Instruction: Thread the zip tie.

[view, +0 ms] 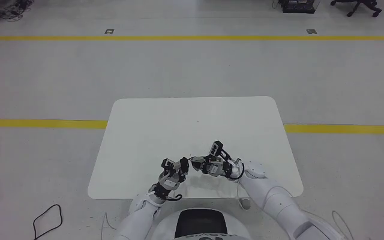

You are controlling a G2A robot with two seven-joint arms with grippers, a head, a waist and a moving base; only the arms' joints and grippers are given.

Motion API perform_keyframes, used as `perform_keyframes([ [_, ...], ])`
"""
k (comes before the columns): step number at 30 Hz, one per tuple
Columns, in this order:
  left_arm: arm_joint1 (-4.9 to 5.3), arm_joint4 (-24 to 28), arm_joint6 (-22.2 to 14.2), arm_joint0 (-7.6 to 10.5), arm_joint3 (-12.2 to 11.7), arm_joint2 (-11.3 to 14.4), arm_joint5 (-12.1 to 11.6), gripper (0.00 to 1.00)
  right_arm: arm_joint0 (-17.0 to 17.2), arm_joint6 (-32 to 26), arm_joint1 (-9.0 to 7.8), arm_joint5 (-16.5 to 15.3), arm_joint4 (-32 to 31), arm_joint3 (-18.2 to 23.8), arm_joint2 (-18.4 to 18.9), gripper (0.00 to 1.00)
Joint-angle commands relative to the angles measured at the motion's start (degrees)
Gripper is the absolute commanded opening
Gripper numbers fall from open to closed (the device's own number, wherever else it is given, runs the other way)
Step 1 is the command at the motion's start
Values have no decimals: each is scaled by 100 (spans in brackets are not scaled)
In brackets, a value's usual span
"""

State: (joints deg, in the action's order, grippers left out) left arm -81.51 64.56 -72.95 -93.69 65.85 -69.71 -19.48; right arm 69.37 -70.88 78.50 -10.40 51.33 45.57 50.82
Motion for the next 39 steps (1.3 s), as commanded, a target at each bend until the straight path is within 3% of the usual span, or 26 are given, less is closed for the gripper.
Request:
perform_keyframes([
  [1, 0, 0, 0, 0, 0, 0, 0, 0, -8, 3, 7, 9, -9, -19, 1, 0],
  [39, 0, 0, 0, 0, 0, 0, 0, 0, -57, 34, 90, 101, -145, -278, 89, 0],
])
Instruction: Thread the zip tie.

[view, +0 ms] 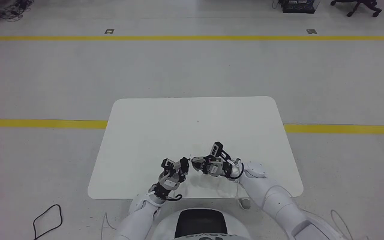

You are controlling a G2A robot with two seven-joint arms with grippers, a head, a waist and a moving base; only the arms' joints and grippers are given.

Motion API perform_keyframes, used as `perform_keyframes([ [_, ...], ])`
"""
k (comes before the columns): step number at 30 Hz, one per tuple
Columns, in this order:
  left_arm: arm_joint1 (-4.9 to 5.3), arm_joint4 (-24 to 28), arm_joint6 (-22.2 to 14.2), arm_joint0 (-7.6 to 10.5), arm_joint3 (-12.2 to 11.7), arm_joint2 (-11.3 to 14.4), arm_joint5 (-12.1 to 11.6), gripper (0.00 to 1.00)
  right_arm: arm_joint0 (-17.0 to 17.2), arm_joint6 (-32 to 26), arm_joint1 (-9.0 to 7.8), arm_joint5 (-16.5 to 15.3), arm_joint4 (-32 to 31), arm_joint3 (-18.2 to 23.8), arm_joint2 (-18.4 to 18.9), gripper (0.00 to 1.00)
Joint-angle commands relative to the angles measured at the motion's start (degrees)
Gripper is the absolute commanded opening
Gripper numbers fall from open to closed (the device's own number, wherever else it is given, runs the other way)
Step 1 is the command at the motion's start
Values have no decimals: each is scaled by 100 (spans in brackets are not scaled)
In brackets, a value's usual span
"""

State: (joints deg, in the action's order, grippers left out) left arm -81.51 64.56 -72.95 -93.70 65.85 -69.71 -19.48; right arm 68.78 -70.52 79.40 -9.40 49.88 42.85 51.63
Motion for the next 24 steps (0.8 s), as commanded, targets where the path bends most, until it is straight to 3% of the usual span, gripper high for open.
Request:
perform_keyframes([
  [1, 0, 0, 0, 0, 0, 0, 0, 0, 8, 10, 0, 3, 19, -14, 22, 0],
  [2, 0, 0, 0, 0, 0, 0, 0, 0, 30, 56, 1, -15, 106, -22, 66, 27],
  [3, 0, 0, 0, 0, 0, 0, 0, 0, 43, 96, 1, 0, 163, -33, 97, 100],
  [6, 0, 0, 0, 0, 0, 0, 0, 0, 54, 132, -20, -43, 218, -72, 199, 100],
  [11, 0, 0, 0, 0, 0, 0, 0, 0, 144, 121, -134, -379, 293, -30, 554, 100],
  [15, 0, 0, 0, 0, 0, 0, 0, 0, 355, 53, -307, -749, 159, 382, 961, 100],
  [22, -1, -17, 106, 4, 31, 34, 59, 0, 355, 53, -307, -749, 159, 382, 961, 100],
  [24, 0, 2, 166, -28, 146, 96, 154, 0, 398, 376, -317, -941, -38, 504, 973, 100],
])
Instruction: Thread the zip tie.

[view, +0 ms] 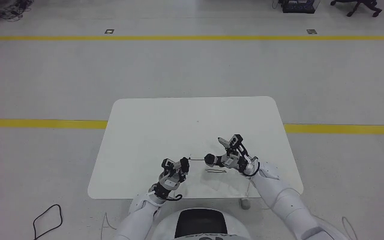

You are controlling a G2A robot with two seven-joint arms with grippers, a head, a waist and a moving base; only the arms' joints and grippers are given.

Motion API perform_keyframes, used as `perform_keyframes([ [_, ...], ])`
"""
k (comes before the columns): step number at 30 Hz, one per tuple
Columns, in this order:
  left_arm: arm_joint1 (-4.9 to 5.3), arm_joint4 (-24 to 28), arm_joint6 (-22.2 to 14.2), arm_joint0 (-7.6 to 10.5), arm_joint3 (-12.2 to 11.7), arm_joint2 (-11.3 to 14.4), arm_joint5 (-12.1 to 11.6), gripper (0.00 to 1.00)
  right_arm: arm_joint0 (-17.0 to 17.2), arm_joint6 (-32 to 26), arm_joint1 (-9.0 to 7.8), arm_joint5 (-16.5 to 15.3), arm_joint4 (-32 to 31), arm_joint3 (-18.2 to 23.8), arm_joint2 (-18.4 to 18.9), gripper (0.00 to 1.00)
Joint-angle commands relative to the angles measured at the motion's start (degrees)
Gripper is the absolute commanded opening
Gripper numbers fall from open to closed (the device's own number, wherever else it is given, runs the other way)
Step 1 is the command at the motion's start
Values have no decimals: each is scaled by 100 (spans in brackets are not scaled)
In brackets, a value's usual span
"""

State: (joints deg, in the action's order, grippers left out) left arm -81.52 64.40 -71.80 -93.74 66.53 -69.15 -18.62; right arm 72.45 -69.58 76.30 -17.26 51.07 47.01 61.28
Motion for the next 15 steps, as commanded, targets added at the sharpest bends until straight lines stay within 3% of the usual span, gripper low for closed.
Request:
perform_keyframes([
  [1, 4, 77, 37, -53, 144, 48, 113, 0, 78, 452, -19, -222, -278, 208, 37, 100],
  [9, 105, 227, -62, -393, 827, -64, 440, 0, 857, 937, -230, -222, -844, 1604, 817, 100],
  [15, 179, 175, -5, -604, 1348, -105, 698, 0, 1398, 1170, -324, -222, -1055, 2374, 1207, 100],
])
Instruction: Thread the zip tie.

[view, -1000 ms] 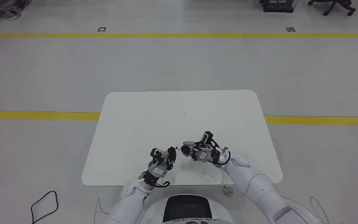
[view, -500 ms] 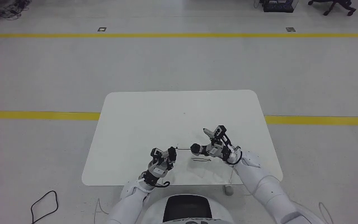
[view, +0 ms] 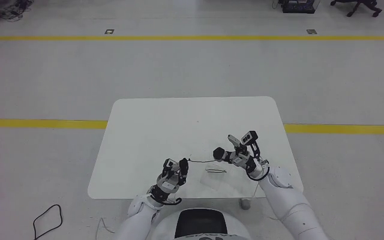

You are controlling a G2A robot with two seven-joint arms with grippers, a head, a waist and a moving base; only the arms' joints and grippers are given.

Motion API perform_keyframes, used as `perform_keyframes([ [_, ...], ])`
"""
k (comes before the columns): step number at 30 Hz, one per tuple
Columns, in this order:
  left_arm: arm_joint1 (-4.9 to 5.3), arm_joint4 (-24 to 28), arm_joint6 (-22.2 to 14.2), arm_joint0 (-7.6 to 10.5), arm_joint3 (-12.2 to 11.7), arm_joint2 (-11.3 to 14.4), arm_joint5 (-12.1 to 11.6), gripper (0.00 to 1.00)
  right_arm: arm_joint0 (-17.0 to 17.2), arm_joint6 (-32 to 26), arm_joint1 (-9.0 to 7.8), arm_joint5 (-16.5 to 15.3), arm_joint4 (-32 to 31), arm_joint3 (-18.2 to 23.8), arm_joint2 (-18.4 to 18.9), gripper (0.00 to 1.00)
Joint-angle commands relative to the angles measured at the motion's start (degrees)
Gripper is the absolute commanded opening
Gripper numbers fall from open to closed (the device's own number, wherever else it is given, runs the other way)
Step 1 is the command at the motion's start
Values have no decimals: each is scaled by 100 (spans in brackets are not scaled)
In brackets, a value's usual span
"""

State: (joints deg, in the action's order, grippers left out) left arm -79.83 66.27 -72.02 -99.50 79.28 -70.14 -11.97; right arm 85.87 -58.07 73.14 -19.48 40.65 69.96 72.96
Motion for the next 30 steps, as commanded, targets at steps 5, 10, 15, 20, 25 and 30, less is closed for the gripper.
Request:
perform_keyframes([
  [5, 52, -178, 83, -144, 408, -17, 87, 0, 200, 52, -27, 0, -58, 275, 101, 100],
  [10, 52, -178, 83, -144, 408, -17, 87, 0, 200, 52, -27, 0, -58, 275, 101, 100],
  [15, 52, -178, 83, -144, 408, -17, 87, 0, 200, 52, -27, 0, -58, 275, 101, 100],
  [20, 52, -178, 83, -144, 408, -17, 87, 0, 200, 52, -27, 0, -58, 275, 101, 100],
  [25, 52, -178, 83, -144, 408, -17, 87, 0, 200, 52, -27, 0, -58, 275, 101, 100],
  [30, 52, -178, 83, -144, 408, -17, 87, 0, 200, 52, -27, 0, -58, 275, 101, 100],
])
